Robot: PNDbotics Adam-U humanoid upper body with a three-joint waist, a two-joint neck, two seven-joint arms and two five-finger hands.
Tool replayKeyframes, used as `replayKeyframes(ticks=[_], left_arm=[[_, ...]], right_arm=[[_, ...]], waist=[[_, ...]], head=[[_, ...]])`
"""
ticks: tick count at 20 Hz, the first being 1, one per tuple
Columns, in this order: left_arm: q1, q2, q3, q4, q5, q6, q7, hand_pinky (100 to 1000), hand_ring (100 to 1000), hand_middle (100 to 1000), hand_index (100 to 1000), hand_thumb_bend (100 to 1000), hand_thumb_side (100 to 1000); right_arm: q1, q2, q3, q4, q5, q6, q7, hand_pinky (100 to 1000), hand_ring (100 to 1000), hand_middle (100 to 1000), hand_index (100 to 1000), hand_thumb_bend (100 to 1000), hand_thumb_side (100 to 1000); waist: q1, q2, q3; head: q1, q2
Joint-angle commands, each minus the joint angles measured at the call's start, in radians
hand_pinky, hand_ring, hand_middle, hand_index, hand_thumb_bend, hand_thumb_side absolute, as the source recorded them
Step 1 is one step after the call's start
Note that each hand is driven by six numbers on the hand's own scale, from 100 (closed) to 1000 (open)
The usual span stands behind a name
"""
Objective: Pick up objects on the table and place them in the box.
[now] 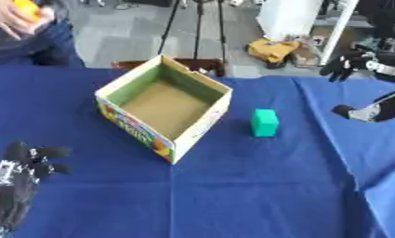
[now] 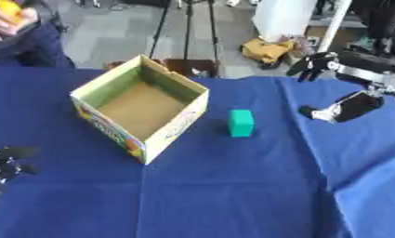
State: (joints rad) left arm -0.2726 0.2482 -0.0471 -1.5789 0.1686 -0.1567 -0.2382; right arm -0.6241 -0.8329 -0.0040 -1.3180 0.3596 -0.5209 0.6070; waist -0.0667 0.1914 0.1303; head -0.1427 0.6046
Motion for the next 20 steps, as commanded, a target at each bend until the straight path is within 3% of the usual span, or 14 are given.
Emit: replayKeyframes(ticks=[1,11,20], left_arm=[[-0.009,0.028,-0.006,-0.010,-0.003,-0.002,-0.006,605,793,582,624,405,1000],[-0.016,0.033,-0.018,-0.011,-0.003,-0.003,-0.018,605,792,582,624,400,1000],[-0.023,0.034,-0.027,-0.012,-0.002,-0.003,-0.027,606,792,581,623,397,1000]], right_arm=[[-0.055,-0.003,0.002,0.085,0.064,-0.025,0.007,714,761,833,889,381,353],[-0.206,0.084,-0.001,0.350,0.190,-0.044,0.010,716,759,834,892,345,403],[-0.251,0.132,-0.010,0.474,0.249,-0.042,0.005,721,756,831,891,286,447]], waist=[[-0.001,-0.016,0.007],[-0.009,-0.013,0.048],[-0.011,-0.010,0.077]], head=[[-0.005,0.003],[-0.024,0.008],[-0.049,0.004]])
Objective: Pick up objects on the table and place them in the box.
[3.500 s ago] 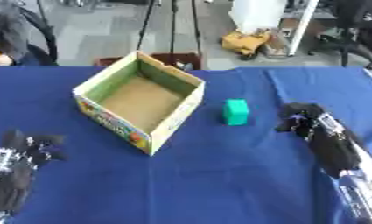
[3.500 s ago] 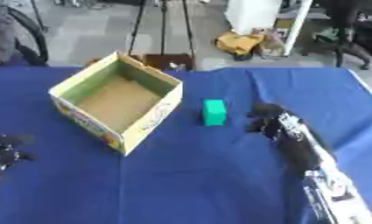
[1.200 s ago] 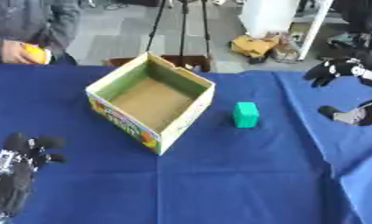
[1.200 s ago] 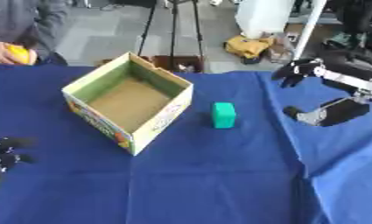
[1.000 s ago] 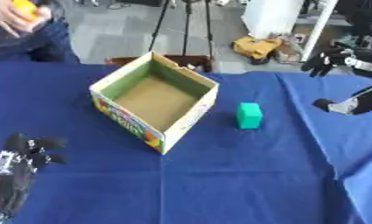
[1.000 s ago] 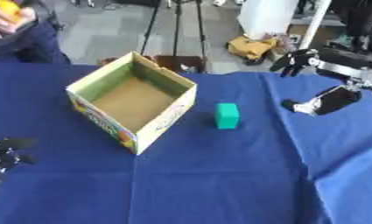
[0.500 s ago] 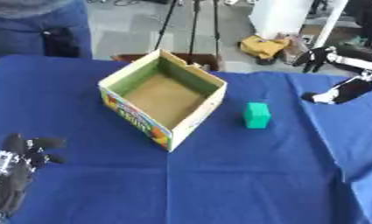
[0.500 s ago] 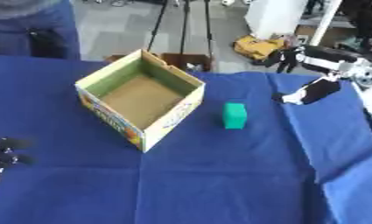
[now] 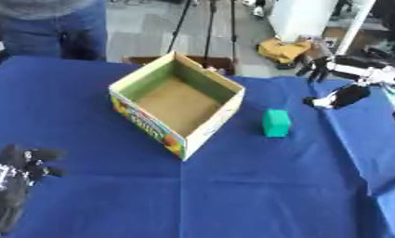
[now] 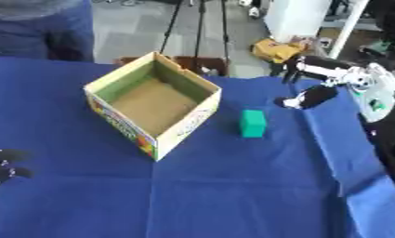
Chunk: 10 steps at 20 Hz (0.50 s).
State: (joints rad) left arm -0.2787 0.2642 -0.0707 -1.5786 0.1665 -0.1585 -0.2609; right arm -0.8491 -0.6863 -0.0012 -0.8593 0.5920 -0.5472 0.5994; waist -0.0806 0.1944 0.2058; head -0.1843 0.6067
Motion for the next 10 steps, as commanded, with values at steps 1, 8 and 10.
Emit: replayKeyframes(ticks=[1,8,10], left_arm=[[-0.018,0.017,-0.003,-0.012,0.000,-0.001,-0.005,606,792,581,623,397,1000],[-0.021,0.015,-0.005,-0.013,0.002,-0.001,-0.007,607,792,581,623,399,1000],[-0.022,0.015,-0.005,-0.013,0.002,-0.001,-0.007,607,792,581,623,399,1000]], right_arm=[[-0.028,-0.010,-0.014,0.024,0.021,-0.014,0.013,721,756,830,891,282,449],[-0.034,0.020,-0.016,0.071,0.044,-0.005,0.015,722,755,829,890,252,476],[-0.035,0.023,-0.017,0.077,0.049,-0.005,0.013,722,755,829,890,252,476]], waist=[[0.003,-0.013,0.003],[0.002,-0.011,0.010],[0.002,-0.011,0.011]], head=[[-0.009,0.002],[-0.016,-0.001],[-0.017,-0.002]])
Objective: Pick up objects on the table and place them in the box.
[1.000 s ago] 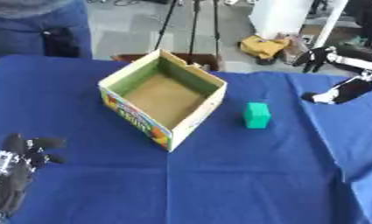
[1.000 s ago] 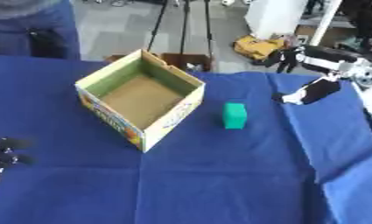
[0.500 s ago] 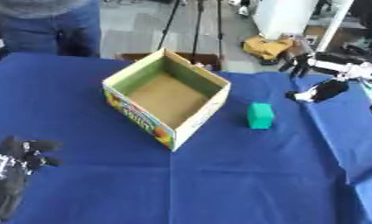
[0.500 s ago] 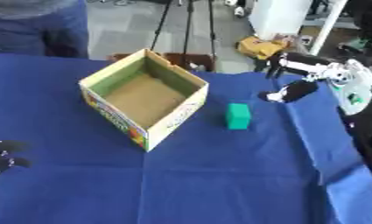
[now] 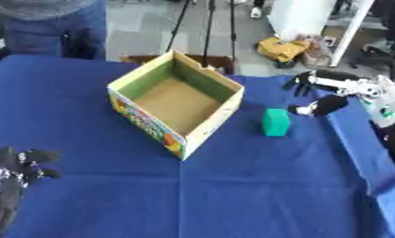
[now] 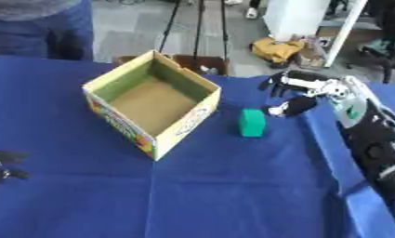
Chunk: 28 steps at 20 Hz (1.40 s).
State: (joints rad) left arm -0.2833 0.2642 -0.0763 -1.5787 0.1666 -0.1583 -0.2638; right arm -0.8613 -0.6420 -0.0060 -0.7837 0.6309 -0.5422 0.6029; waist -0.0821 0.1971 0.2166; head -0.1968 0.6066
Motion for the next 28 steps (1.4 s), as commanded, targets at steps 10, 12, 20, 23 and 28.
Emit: replayKeyframes(ticks=[10,12,20,23,28], left_arm=[[-0.020,0.015,0.000,-0.013,0.002,0.000,-0.005,608,792,581,623,400,1000],[-0.020,0.015,0.001,-0.013,0.001,0.000,-0.005,608,792,581,623,400,1000],[-0.019,0.015,0.002,-0.013,0.001,0.000,-0.004,608,792,580,622,401,1000],[-0.018,0.016,0.003,-0.013,0.000,0.000,-0.004,608,791,580,622,402,1000],[-0.017,0.015,0.005,-0.012,0.000,0.000,-0.003,609,791,580,622,403,1000]], right_arm=[[-0.017,-0.011,-0.016,0.034,0.022,-0.005,0.009,724,756,829,890,244,506],[-0.017,-0.010,-0.016,0.036,0.023,-0.005,0.009,724,756,829,890,243,509],[-0.016,-0.013,-0.017,0.034,0.022,-0.005,0.014,725,759,829,890,227,512],[-0.016,-0.017,-0.017,0.029,0.016,-0.006,0.018,726,763,831,891,232,512],[-0.012,-0.024,-0.009,0.010,0.022,-0.009,0.045,729,779,838,895,282,524]], waist=[[-0.001,-0.011,0.009],[-0.001,-0.010,0.009],[-0.003,-0.010,0.008],[-0.004,-0.011,0.006],[-0.006,-0.012,0.001]], head=[[-0.006,-0.001],[-0.004,-0.001],[-0.002,-0.001],[-0.001,0.000],[0.002,0.000]])
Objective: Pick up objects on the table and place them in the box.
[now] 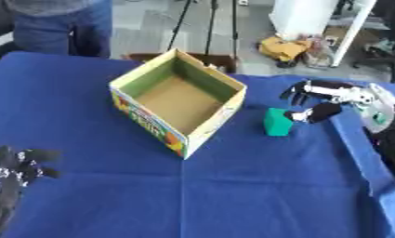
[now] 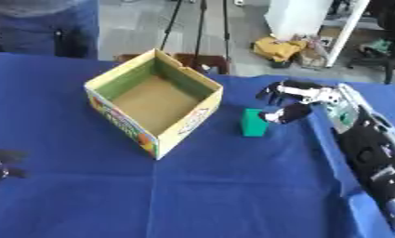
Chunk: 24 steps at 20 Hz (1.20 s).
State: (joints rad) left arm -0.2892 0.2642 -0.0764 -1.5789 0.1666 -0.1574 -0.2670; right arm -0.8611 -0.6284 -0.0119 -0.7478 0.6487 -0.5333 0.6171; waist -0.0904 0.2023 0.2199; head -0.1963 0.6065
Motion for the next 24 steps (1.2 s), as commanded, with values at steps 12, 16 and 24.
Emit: replayKeyframes(ticks=[12,16,24], left_arm=[[-0.010,0.015,0.007,-0.013,0.001,-0.001,0.003,610,791,580,622,403,1000],[-0.011,0.014,0.006,-0.012,0.000,-0.001,0.002,610,791,580,622,402,1000],[-0.012,0.013,0.006,-0.013,0.001,-0.001,0.001,611,791,580,622,402,1000]], right_arm=[[-0.006,-0.036,0.003,-0.065,0.063,-0.021,0.080,727,789,844,897,329,537],[-0.006,-0.030,0.004,-0.061,0.070,-0.022,0.079,727,789,844,897,328,544],[-0.005,-0.018,0.009,-0.056,0.092,-0.026,0.080,725,792,846,897,343,554]], waist=[[0.005,-0.019,-0.006],[0.005,-0.018,-0.004],[0.007,-0.016,0.001]], head=[[0.005,0.000],[0.005,0.000],[0.005,0.002]])
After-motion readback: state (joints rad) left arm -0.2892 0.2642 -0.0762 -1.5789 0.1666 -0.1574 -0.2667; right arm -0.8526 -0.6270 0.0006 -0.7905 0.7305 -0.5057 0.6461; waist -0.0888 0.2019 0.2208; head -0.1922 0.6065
